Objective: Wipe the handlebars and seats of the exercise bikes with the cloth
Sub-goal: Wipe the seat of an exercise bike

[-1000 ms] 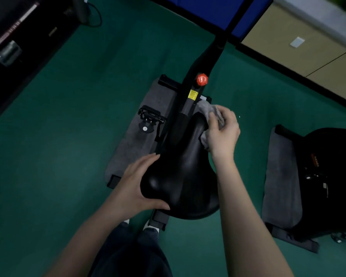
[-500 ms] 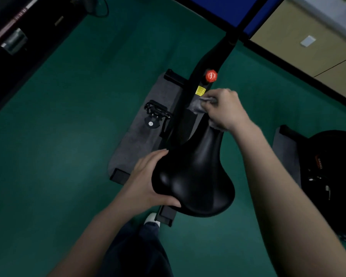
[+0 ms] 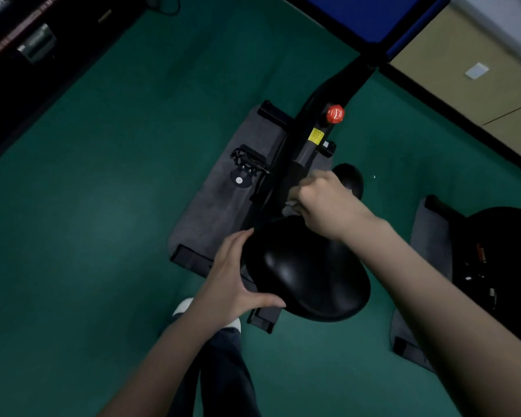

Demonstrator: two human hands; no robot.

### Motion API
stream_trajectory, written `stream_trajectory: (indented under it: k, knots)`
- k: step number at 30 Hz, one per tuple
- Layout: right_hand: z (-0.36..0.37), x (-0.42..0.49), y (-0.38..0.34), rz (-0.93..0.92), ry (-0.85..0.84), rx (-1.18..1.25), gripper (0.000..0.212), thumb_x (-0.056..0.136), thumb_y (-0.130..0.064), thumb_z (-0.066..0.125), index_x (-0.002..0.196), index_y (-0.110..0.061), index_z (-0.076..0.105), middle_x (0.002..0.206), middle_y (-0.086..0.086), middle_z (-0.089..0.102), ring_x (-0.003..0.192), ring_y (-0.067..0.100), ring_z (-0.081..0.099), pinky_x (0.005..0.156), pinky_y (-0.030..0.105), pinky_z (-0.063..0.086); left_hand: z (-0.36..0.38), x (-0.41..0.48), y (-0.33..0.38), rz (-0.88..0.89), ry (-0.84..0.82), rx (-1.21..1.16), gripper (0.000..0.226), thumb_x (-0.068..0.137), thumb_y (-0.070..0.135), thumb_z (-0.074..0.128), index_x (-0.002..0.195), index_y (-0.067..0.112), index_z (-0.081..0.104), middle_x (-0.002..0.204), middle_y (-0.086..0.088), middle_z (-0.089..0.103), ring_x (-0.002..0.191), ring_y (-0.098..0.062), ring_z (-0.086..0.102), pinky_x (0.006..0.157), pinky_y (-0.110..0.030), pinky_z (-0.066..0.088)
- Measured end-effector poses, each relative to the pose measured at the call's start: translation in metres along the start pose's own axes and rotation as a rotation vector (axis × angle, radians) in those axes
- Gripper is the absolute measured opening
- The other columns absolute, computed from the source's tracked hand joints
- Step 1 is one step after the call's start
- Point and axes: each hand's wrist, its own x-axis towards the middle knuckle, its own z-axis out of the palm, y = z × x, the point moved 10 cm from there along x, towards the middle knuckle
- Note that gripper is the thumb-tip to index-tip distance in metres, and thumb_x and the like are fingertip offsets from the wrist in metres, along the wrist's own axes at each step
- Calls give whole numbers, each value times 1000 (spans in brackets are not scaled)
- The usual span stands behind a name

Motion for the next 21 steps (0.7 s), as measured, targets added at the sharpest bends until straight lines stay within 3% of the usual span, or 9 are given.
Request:
stream_trajectory:
  k: [3, 5, 8, 13, 18, 21]
  knots:
    - [3, -1, -12, 15, 9, 93, 24, 93, -18, 48, 112, -13, 61, 110, 8, 63, 108, 31, 51, 95, 37, 40, 1, -3, -3, -30, 35, -21, 123, 39, 70, 73, 145, 30, 23, 137, 24, 25, 130, 9, 22, 104, -4, 15]
    - [4, 3, -21, 5, -13, 178, 24, 94, -20, 47, 111, -11, 62, 111, 11, 64, 110, 32, 53, 95, 38, 41, 0, -8, -6, -54, 71, -42, 121, 41, 67, 74, 145, 29, 25, 137, 21, 27, 131, 3, 25, 108, -17, 20]
    - [7, 10, -33, -22, -72, 346, 23, 93, -21, 51, 110, -15, 65, 110, 9, 67, 108, 28, 59, 92, 38, 46, 2, -15, -12, -103, 131, -105, 114, 44, 63, 77, 142, 31, 29, 135, 21, 32, 130, 1, 31, 108, -22, 26]
    - [6, 13, -55, -182, -120, 520, 17, 92, -18, 59, 106, -18, 68, 106, 5, 70, 105, 20, 62, 92, 37, 48, 7, -29, -19, -119, 301, -214, 90, 45, 69, 73, 124, 50, 35, 132, 21, 43, 126, 3, 38, 103, -15, 30]
    - [-6, 1, -70, -399, -27, 503, 15, 92, -17, 61, 104, -14, 69, 106, 0, 70, 107, 14, 61, 92, 27, 45, 15, -44, -23, -80, 477, -362, 74, 53, 55, 79, 119, 51, 45, 127, 14, 54, 121, -1, 50, 102, -17, 37]
    - [-13, -7, -86, -531, -8, 471, 15, 91, -16, 61, 103, -14, 70, 105, -2, 70, 104, 12, 61, 84, 17, 40, 22, -51, -25, -93, 553, -428, 63, 55, 50, 76, 113, 50, 50, 120, 17, 57, 110, 13, 51, 94, -5, 37]
